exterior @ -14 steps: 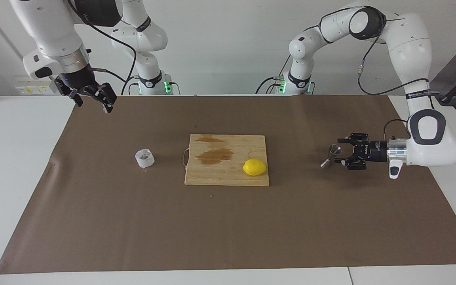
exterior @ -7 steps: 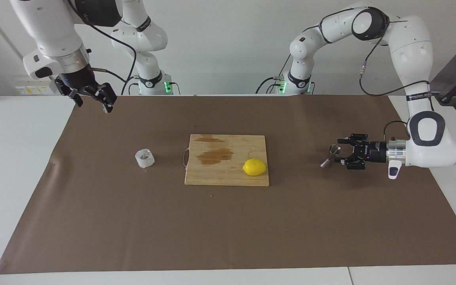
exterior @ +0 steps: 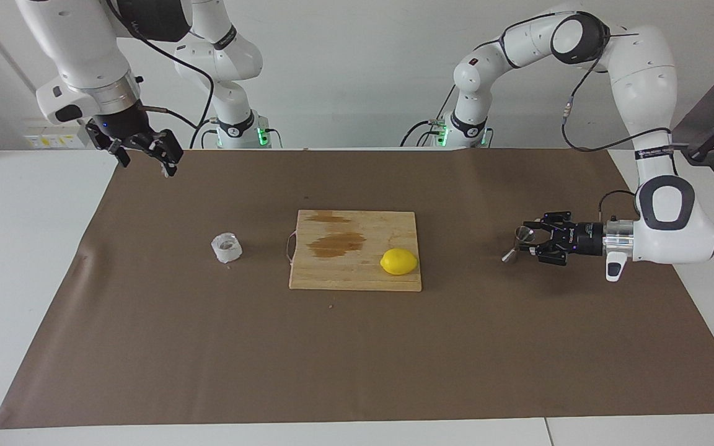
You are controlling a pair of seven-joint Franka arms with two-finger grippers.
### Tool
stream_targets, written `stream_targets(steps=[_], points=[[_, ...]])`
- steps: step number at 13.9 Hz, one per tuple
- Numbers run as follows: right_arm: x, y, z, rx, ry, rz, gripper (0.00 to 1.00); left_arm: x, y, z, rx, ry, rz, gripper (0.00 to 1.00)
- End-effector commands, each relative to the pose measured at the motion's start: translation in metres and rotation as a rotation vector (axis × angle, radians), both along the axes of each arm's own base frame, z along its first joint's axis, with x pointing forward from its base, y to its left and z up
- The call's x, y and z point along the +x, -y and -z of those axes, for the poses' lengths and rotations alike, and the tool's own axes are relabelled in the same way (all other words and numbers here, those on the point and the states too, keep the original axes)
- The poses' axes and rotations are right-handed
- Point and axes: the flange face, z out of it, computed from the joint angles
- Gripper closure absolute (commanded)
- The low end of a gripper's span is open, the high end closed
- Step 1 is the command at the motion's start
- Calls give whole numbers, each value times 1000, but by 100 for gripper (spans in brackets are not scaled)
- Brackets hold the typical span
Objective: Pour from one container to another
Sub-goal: 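Lower the left gripper around the metal cup and close it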
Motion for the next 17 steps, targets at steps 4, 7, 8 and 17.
stream_targets(steps=[4,7,8,17], points=[[-2,3,-1,13,8,-16,0,-2,-1,3,0,4,1,39],[-2,3,-1,15,8,-16,0,-2,-1,2,2,5,1,45],[-2,3,-1,15,8,-16,0,-1,-2,3,3,5,-1,50],[-2,3,-1,13,8,-16,0,2,7,-4,2,13,2,96]])
